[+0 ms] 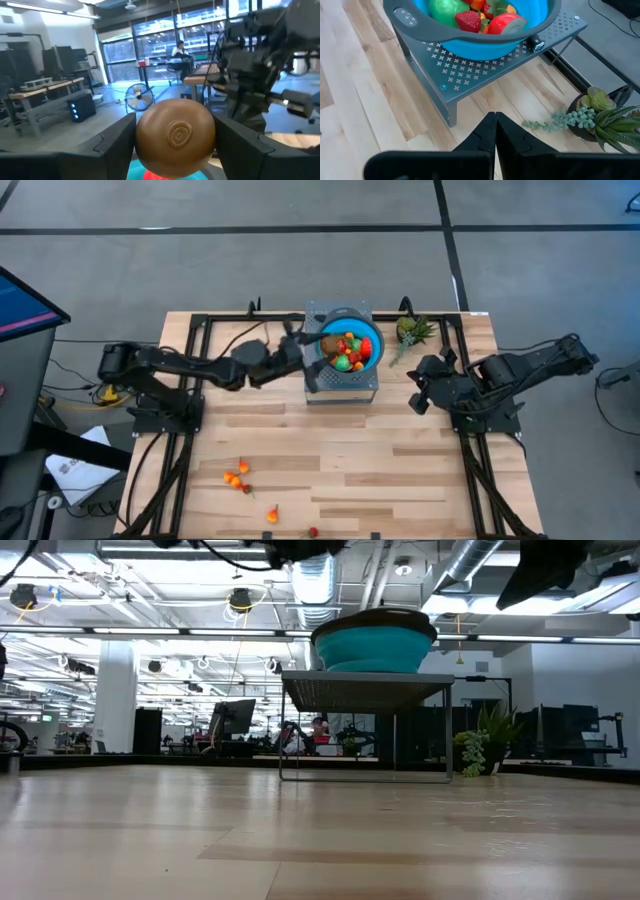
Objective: Pick & Place Fruit
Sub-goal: Put the sliced kiwi into the strainer bowl
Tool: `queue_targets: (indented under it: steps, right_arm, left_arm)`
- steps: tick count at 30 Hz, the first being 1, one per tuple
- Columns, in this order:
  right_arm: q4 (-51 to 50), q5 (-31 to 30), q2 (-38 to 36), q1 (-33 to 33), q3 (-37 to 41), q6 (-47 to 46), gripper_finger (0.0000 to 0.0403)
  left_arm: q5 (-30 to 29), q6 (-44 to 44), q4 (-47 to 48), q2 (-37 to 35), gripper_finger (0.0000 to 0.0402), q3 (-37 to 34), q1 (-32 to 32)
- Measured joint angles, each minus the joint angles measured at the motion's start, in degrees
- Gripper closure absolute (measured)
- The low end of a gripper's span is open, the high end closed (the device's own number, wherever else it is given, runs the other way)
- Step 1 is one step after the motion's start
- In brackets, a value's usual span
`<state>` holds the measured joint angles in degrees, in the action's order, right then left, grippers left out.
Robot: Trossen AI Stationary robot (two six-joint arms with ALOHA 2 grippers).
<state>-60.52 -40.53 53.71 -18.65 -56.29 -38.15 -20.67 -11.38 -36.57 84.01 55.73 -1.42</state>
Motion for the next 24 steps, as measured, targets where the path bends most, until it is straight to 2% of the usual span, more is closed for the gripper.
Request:
queue_targets:
  steps: [4,13,18,24]
  right_arm:
    - [0.49,0.0,0.0,1.23,0.0,1.06,0.0403]
    - [-0.74,0.0,0.0,1.99,0.0,2.71,0.0403]
    - [-0.76,0.02,0.0,2.01,0.0,3.71,0.0403]
    - [-0.78,0.02,0.0,1.99,0.0,4.29,0.0403]
  left_arm:
    - [3.04,0.0,0.18,6.44,0.0171,4.41,-2.81]
    - [3.53,-0.57,0.02,17.74,0.0166,13.6,-7.13]
    - [3.48,-0.22,0.21,19.64,0.0168,14.02,-8.4]
    - [3.4,-0.2,0.04,19.63,0.0126,14.02,-8.38]
